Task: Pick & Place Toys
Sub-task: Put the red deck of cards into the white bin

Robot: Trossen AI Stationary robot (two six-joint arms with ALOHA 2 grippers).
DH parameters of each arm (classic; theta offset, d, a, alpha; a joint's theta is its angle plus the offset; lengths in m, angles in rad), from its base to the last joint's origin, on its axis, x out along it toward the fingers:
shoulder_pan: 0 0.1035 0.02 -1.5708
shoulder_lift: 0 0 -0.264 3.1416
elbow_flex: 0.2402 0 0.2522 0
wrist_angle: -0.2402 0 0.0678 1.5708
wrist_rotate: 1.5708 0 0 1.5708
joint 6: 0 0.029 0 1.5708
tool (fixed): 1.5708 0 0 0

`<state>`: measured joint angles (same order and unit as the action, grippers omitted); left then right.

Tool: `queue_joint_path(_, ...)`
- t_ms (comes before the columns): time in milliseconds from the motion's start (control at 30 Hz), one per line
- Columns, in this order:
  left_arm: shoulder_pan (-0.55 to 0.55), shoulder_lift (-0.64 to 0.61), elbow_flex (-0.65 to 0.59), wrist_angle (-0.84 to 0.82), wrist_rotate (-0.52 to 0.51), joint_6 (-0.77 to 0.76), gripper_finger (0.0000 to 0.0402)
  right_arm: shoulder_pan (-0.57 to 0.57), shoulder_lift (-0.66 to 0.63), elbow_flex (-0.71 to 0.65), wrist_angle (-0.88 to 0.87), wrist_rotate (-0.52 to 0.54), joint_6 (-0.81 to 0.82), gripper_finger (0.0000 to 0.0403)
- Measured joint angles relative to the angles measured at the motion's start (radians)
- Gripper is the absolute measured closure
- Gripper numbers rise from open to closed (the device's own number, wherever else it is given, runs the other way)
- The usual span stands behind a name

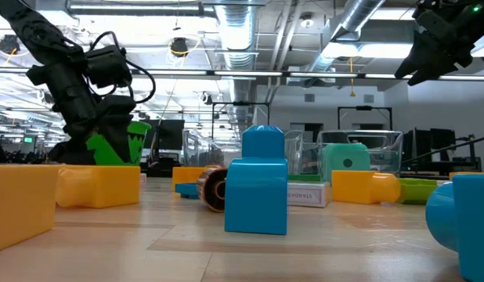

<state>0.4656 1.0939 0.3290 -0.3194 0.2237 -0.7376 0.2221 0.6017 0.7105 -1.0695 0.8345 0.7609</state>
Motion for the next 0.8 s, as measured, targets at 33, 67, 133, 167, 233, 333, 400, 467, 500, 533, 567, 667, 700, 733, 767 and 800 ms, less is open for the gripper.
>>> queue_joint_path(33,-0.005,0.0,0.0,-0.001,-0.008,0.0,0.0046,0.0,0.0,0.0,0.0,0.0,0.0,0.0072)
queue_joint_path(67,-0.01,0.0,0.0,-0.002,-0.017,0.0,0.0055,0.0,0.0,0.0,0.0,0.0,0.0,0.0072)
queue_joint_path(133,-0.021,0.005,0.0,-0.003,-0.033,-0.001,0.0071,0.0,0.0,0.0,0.0,0.0,0.0,0.0072)
queue_joint_path(167,-0.027,0.009,0.0,-0.003,-0.039,-0.001,0.0078,0.0,0.0,0.0,0.0,0.0,0.0,0.0072)
queue_joint_path(233,-0.036,0.02,0.002,-0.001,-0.049,-0.001,0.0085,0.0,0.0,0.0,0.0,0.0,0.0,0.0072)
queue_joint_path(333,-0.04,0.026,0.002,0.012,-0.051,-0.004,0.0081,0.0,0.0,0.0,0.0,0.0,0.0,0.0072)
queue_joint_path(400,-0.038,0.022,0.001,0.032,-0.045,-0.01,0.0065,0.0,0.0,0.0,0.0,0.0,0.0,0.0072)
queue_joint_path(467,-0.028,0.011,0.002,0.037,-0.026,-0.013,0.0042,0.0,0.0,0.0,0.0,0.0,0.0,0.0072)
queue_joint_path(500,-0.024,0.008,0.006,0.039,-0.016,-0.019,0.0029,0.0,0.0,0.0,0.0,0.0,0.0,0.0072)
queue_joint_path(533,-0.024,0.004,0.012,0.039,-0.011,-0.025,0.0017,0.0,0.0,0.0,0.0,0.0,0.0,0.0072)
queue_joint_path(567,-0.024,0.0,0.016,0.037,-0.006,-0.026,0.0009,0.0,0.0,0.0,0.0,-0.002,0.0,0.0072)
queue_joint_path(667,-0.034,-0.003,0.038,0.035,0.016,-0.03,0.001,0.0,0.0,0.0,0.0,-0.004,0.0,0.0072)
queue_joint_path(700,-0.04,-0.004,0.046,0.031,0.018,-0.029,0.0011,0.0,0.0,0.0,0.0,-0.005,0.0,0.0072)
queue_joint_path(733,-0.047,-0.004,0.054,0.017,0.017,-0.028,0.0011,0.0,0.0,0.0,0.0,-0.007,0.0,0.0072)
queue_joint_path(767,-0.055,-0.004,0.06,0.002,0.015,-0.028,0.001,0.0,0.0,0.0,0.0,-0.007,0.0,0.0072)
queue_joint_path(800,-0.063,-0.004,0.065,-0.009,0.01,-0.027,0.0007,0.0,0.0,0.0,0.0,-0.008,0.0,0.0072)
